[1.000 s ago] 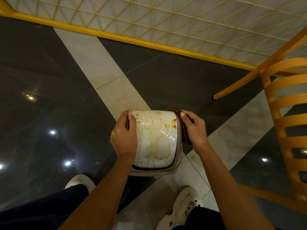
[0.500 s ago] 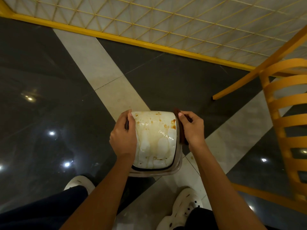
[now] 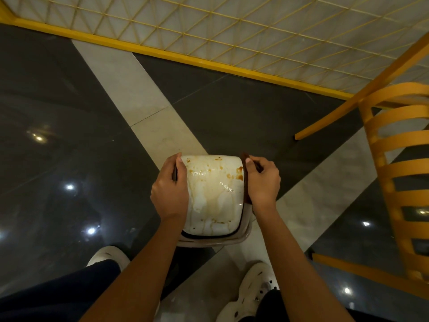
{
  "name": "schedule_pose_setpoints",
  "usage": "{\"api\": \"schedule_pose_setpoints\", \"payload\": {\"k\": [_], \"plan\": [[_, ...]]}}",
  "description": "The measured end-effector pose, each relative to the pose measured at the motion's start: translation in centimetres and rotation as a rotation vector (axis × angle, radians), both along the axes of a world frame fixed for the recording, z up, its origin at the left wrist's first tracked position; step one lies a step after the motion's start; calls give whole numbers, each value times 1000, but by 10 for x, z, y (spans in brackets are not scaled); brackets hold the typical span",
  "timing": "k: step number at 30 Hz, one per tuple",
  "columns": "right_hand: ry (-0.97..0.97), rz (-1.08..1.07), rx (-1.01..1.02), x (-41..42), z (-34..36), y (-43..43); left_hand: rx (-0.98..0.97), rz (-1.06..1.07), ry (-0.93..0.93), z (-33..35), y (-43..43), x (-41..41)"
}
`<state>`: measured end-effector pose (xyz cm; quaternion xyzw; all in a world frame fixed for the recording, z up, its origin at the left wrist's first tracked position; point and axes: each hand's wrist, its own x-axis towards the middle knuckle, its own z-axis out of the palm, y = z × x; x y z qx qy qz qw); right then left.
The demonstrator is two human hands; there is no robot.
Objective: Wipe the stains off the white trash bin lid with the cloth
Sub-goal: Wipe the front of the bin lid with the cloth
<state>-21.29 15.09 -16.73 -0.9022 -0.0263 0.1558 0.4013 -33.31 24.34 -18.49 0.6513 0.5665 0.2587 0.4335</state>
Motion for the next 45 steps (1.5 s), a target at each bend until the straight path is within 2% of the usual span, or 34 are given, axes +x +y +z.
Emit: {"api": "schedule_pose_setpoints", "payload": {"k": [3, 5, 7, 10, 12, 19, 26, 35, 42, 45], "plan": [[249, -79, 124, 17, -6, 6, 4, 2, -2, 1, 0, 0], [334, -122, 183, 18, -10, 3, 8, 2, -1, 1, 0, 0], [283, -125, 174, 8, -10, -4, 3, 1, -1, 1, 1, 0], [77, -95, 156, -11, -6, -13, 12, 5, -1, 1, 0, 0], [45, -94, 168, -10, -8, -11, 17, 7, 5, 0, -1, 0], [425, -165, 340, 18, -17, 2, 3, -1, 12, 2, 0, 1], [249, -209, 355, -14, -22, -24, 6, 5, 6, 1, 0, 0], [415, -90, 326, 15, -17, -6, 20, 3, -3, 1, 0, 1], [165, -58, 332, -12, -15, -21, 31, 0, 9, 0, 0, 0], [177, 4, 333, 0, -10, -12, 42, -7, 14, 1, -1, 0]]}}
